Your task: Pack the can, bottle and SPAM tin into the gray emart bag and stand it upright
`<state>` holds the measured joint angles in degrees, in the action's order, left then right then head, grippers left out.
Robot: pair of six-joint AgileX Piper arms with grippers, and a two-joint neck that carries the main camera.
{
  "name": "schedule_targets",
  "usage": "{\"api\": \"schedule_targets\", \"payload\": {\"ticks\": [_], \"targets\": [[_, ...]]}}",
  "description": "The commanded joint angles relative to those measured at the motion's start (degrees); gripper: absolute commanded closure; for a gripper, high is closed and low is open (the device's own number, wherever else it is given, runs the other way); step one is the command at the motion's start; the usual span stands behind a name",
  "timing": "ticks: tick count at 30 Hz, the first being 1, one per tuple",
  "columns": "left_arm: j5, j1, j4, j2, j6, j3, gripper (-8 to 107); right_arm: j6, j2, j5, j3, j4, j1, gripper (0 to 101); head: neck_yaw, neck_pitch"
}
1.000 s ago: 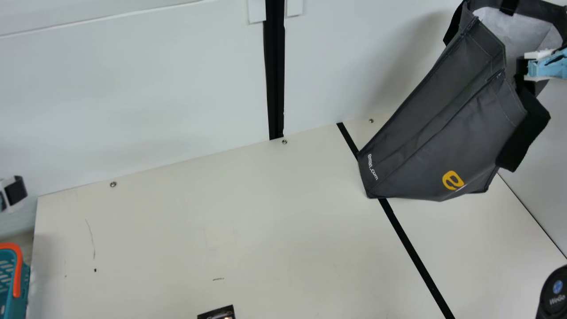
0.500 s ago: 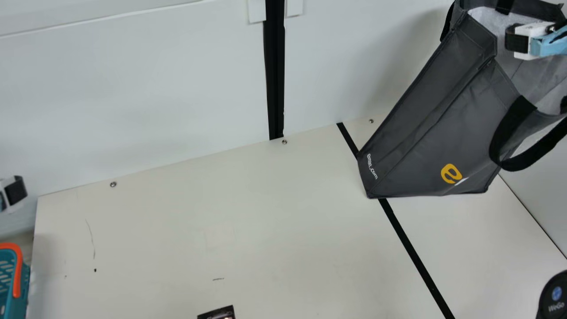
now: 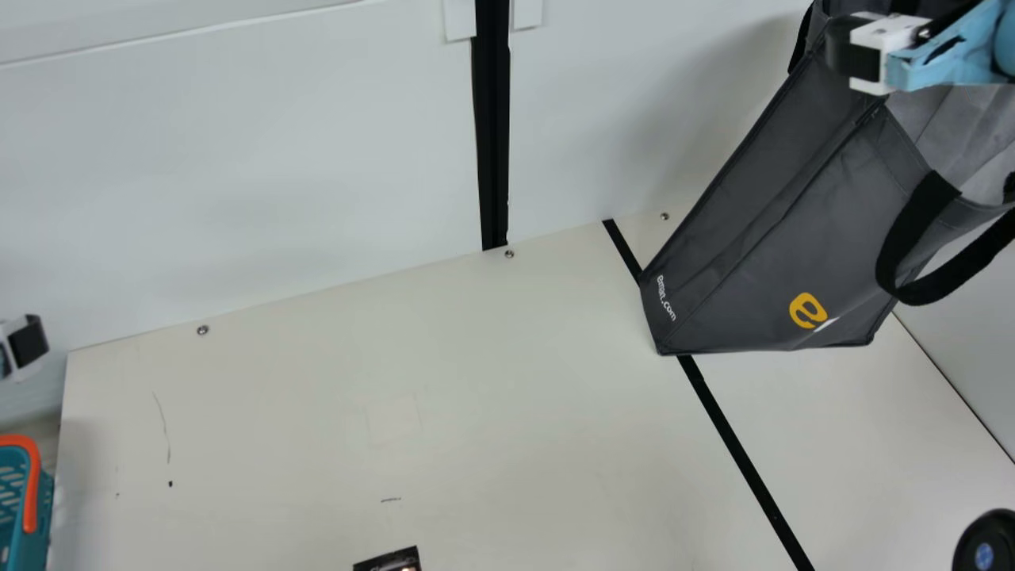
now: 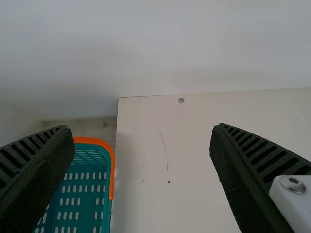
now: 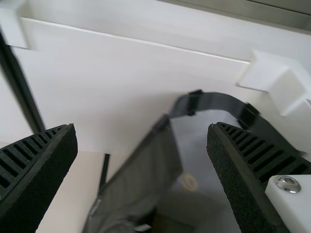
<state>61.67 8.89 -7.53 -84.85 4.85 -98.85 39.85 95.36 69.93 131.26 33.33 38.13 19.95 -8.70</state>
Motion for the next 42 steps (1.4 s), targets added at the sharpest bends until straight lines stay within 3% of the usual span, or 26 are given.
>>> {"api": "schedule_targets", "payload": {"ticks": [1,17,30,42], "targets": [[0.0,0.0,0.0,0.0,0.0,0.0,9,0.1,-0.4,0.0,-1.0,0.9,-1.2,6,0.0,-1.3],[0.0,0.0,0.0,0.0,0.0,0.0,9,-1.4,-5.3,0.0,-12.9,9.9,-9.8,6,0.0,-1.3],[0.0,0.0,0.0,0.0,0.0,0.0,9,-0.6,-9.9,-0.1,-22.3,11.2,-12.8,6,0.0,-1.3],[0.0,0.0,0.0,0.0,0.0,0.0,9,2.6,-15.9,-9.1,-34.7,4.6,-18.4,6,0.0,-1.3]]}}
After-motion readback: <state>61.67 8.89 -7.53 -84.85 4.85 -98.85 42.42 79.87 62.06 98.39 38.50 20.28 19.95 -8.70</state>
